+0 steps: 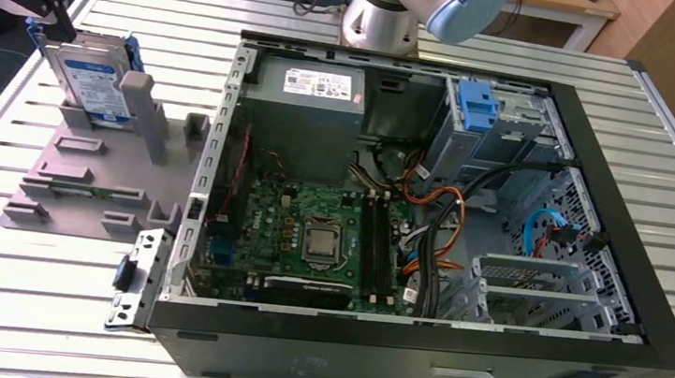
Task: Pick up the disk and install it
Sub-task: 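Pick up the disk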
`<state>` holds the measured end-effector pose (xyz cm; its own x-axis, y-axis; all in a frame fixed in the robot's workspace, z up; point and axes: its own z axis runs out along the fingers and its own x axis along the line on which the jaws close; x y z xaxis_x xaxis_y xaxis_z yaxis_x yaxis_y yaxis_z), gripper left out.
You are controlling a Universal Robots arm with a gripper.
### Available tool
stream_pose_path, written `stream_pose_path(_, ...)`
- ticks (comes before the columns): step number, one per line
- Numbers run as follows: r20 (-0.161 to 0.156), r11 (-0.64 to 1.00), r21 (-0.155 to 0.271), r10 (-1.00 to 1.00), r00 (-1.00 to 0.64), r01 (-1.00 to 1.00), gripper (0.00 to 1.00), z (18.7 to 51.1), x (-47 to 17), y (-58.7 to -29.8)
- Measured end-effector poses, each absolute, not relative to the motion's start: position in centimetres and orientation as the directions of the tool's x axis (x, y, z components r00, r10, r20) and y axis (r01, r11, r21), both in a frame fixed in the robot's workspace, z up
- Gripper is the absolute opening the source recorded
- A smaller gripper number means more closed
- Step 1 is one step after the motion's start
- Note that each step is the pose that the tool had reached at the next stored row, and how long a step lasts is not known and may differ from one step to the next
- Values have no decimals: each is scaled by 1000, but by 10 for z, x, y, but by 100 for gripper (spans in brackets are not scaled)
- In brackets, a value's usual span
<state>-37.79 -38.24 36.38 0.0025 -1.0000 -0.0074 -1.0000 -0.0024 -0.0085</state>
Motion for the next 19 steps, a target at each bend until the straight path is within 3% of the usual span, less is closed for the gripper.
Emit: stream_pose_path(19,-4,-12,-8,-1000,12,-1000,11,364,-378,-382)
